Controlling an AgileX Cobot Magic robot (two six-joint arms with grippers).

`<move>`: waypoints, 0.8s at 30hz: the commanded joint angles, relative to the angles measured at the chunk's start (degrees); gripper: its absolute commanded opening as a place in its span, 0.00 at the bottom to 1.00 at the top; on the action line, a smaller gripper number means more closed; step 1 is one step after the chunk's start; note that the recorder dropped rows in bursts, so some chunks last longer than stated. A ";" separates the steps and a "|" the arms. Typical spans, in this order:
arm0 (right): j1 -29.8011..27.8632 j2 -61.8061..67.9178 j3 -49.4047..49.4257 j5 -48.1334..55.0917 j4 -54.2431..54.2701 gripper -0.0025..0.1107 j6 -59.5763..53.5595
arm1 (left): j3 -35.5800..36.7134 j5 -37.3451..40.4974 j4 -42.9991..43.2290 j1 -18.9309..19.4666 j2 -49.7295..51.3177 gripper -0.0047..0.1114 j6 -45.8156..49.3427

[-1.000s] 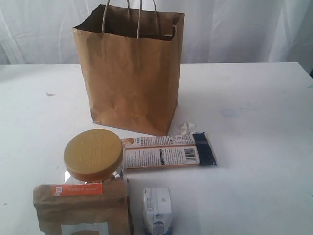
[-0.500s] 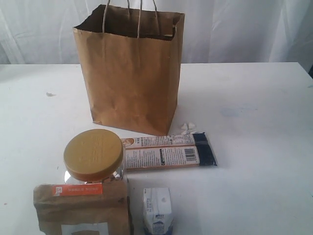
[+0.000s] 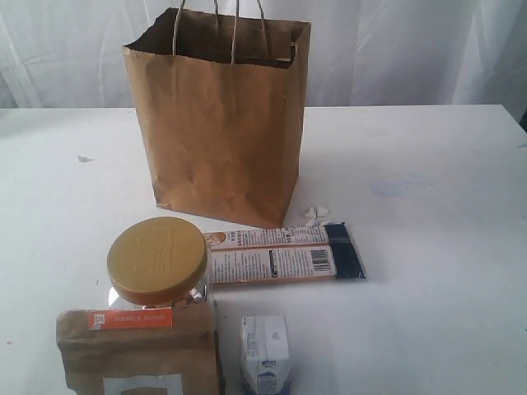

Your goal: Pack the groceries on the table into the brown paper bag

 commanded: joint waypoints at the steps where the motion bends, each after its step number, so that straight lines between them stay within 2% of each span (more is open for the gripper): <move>1: -0.41 -0.23 0.12 -0.43 -0.61 0.02 -0.66 | 0.11 0.12 -0.32 -0.08 -0.29 0.04 -0.04; 16: -0.41 -0.23 0.12 -0.42 -0.30 0.02 -0.66 | 0.11 -0.38 -0.44 -0.08 -0.29 0.04 -0.47; 19: -0.41 -0.23 0.12 -0.42 -0.30 0.02 -0.66 | 0.11 -8.34 -5.47 -0.08 -0.29 0.04 -6.68; 21: -0.41 -0.23 0.12 -0.42 -0.12 0.02 -0.66 | 0.11 -17.66 -9.82 -0.08 -0.29 0.04 -14.18; 24: -0.41 -0.23 0.12 -0.42 0.03 0.02 -0.66 | 0.11 -35.52 -7.89 -0.08 -0.29 0.04 -22.89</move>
